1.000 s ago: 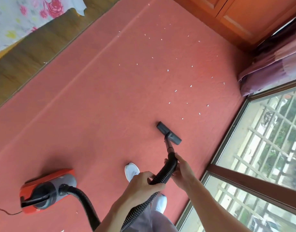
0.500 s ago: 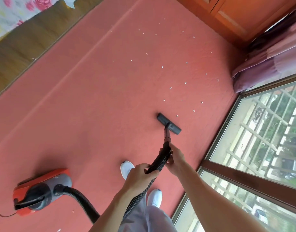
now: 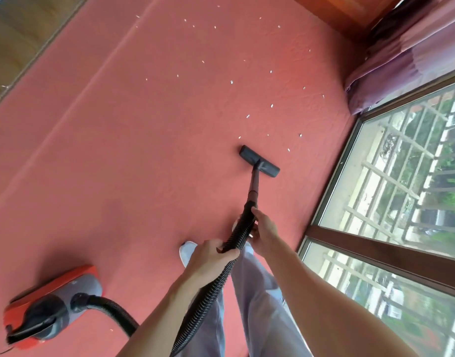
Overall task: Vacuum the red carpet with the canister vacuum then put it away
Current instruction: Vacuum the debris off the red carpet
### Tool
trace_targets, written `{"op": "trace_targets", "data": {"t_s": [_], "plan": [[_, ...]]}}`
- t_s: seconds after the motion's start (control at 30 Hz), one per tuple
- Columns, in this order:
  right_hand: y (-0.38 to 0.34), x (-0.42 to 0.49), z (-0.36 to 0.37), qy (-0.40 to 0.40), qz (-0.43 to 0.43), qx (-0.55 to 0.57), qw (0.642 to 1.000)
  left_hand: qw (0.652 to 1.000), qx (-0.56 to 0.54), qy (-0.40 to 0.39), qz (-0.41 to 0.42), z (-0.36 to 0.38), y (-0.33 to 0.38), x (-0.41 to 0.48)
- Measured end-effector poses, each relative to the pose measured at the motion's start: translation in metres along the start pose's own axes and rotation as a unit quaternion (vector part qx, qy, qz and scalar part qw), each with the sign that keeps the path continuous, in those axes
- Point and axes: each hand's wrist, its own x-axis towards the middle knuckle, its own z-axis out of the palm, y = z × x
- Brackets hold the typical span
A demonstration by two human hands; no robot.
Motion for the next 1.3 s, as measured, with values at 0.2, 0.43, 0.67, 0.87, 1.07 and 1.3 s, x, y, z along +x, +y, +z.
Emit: {"op": "trace_targets", "data": {"t_s": [0.2, 0.43, 0.67, 0.87, 1.07, 1.3], "plan": [[-0.033, 0.049, 0.014, -0.021, -0.047, -0.001, 0.999, 0.999, -0.027, 0.038, 0.014, 0.014, 0.000, 0.036], [-0.050, 0.029, 0.026, -0.060, -0.089, 0.006, 0.994, 0.993, -0.111, 0.007, 0.024, -0.018, 0.010, 0.022], [-0.029, 0.013, 0.042, -0.062, -0.074, -0.090, 0.991, 0.991, -0.055, -0.120, -0.017, -0.054, 0.010, 0.015], [-0.048, 0.040, 0.068, -0.038, -0.078, -0.140, 0.986, 0.997, -0.067, -0.019, -0.046, -0.046, 0.010, 0.039], [-0.096, 0.035, 0.080, -0.044, -0.115, -0.067, 0.990, 0.995, -0.079, 0.066, -0.004, -0.034, 0.040, 0.060], [-0.116, 0.016, 0.063, -0.067, -0.093, -0.061, 0.991, 0.998, -0.029, -0.044, 0.034, -0.057, 0.057, 0.059]]}}
